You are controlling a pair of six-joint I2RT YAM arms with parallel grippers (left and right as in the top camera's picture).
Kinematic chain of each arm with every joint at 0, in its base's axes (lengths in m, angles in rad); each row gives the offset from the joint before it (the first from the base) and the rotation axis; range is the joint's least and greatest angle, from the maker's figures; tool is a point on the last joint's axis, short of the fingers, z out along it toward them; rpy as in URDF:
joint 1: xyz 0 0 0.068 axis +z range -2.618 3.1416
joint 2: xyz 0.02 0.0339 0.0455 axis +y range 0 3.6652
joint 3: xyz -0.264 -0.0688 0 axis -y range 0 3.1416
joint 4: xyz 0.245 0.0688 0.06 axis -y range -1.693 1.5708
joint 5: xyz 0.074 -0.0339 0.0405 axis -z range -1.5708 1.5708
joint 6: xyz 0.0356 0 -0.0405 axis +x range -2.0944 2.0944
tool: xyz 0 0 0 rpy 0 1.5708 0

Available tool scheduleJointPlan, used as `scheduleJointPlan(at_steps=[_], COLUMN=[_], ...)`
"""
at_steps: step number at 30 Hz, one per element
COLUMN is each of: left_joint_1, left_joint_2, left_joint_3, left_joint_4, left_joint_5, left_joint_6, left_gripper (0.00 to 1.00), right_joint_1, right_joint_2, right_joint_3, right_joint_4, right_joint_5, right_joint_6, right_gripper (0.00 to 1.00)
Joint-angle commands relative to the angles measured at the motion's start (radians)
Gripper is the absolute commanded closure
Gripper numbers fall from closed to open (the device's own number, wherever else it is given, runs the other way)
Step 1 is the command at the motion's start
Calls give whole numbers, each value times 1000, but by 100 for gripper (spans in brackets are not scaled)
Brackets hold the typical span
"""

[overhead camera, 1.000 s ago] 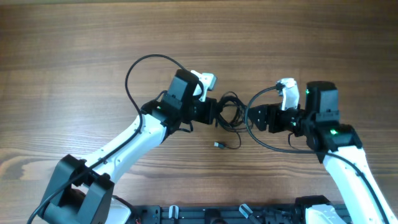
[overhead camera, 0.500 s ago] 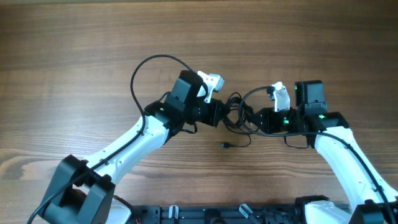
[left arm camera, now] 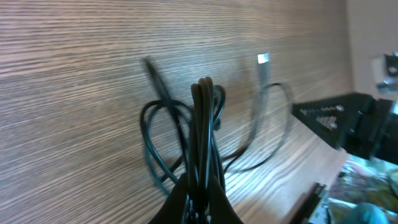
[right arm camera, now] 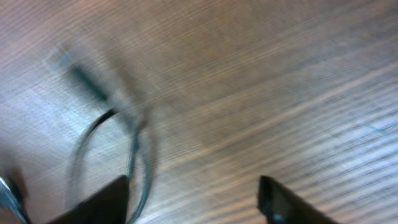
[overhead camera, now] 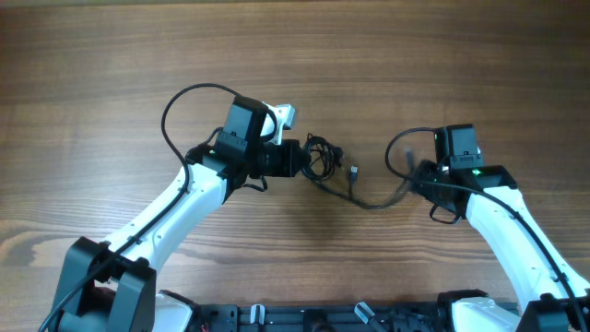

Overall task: Untangle cables
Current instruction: 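Reach the right gripper in and grasp a cable strand beside the left gripper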

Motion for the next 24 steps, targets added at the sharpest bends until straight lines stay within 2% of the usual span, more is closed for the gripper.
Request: scheduleJointPlan(at_steps=[1,4,7,10,17,20,22,24], left_joint_1=[-16,-47,-72,-79,-79,-78,-77,-76], left_joint_2=[-21,-21,-21,-21,-21,-21,-21,-21], left_joint_3=[8,8,8,8,8,8,8,8], left_joint_4=[21,20,21,21,97,115,115,115], left_joint_5=[97,97,97,105,332,389,389,380], left_joint_6=[3,26,30,32,33,33,33,34], left_gripper=[96,96,96,96,96,96,96,96], right_joint_1=[0,0,1,2,2,2,2,2], right_joint_2=[17,17,17,17,17,17,17,17], right_joint_3=[7,7,7,7,7,7,7,7], right_joint_4=[90,175,217,216,207,207,207,207], right_joint_5=[-208,-510,-683,-711,-838,-838,-837,-821], right_joint_6=[-138,-302,-394,-437,-507,-507,-507,-507], right_gripper=[21,20,20,24,34,48,67,95])
